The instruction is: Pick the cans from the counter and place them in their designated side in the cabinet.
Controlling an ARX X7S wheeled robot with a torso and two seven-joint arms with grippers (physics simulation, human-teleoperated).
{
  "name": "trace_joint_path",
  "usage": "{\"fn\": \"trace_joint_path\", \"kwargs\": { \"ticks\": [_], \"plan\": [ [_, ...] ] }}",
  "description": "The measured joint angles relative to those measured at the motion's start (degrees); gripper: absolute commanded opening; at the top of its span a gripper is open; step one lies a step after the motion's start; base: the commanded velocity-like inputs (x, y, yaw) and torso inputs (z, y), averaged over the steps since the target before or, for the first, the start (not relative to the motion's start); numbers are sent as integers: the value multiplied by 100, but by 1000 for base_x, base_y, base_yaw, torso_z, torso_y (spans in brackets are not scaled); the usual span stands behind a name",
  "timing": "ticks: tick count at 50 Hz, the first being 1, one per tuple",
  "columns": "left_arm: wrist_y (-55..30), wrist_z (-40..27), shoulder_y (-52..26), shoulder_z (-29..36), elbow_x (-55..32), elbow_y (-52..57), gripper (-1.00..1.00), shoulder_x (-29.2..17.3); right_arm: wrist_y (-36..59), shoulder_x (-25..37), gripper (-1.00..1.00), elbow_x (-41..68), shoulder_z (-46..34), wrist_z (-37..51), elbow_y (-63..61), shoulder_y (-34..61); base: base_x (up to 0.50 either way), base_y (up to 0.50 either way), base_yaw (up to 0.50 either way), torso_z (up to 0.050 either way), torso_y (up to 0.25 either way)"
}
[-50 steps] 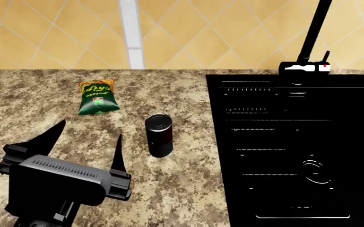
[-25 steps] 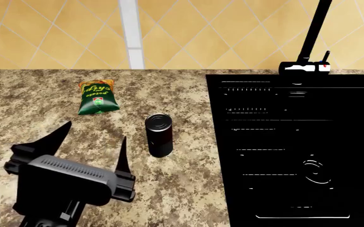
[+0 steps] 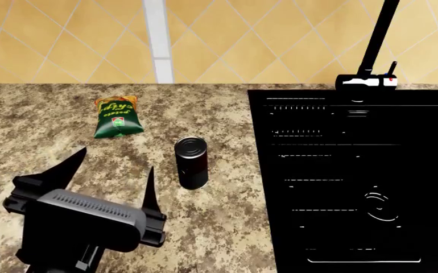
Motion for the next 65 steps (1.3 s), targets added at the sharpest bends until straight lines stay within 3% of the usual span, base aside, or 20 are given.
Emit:
{"fn": "trace_joint_path", "kwargs": {
  "ticks": [7, 29, 30, 46, 59, 65],
  "plan": [
    [4, -31, 69, 25, 26, -5, 100, 6, 219, -435, -100, -917, 524, -289, 736, 65, 0, 0, 0, 0, 0],
    [190, -26, 395, 129, 203, -188, 100, -53, 281, -895, -100, -3996, 2972, -694, 649, -597, 0, 0, 0, 0, 0],
    [198, -26, 405, 130, 208, -193, 100, -59, 270, -916, 100, -4132, 3098, -726, 648, -625, 10, 0, 0, 0, 0],
    [302, -22, 541, 143, 281, -299, 100, -58, 166, -1183, 100, -5617, 4544, -1321, 942, -683, 0, 0, 0, 0, 0],
    [407, 28, 625, 133, 322, -402, 100, -41, 218, -1323, 100, -6173, 4918, -1673, 1469, -387, 0, 0, 0, 0, 0],
    [453, 64, 660, 130, 341, -452, 100, -22, 682, -1347, 100, -6220, 4961, -1784, 925, -538, 0, 0, 0, 0, 0]
  ]
}}
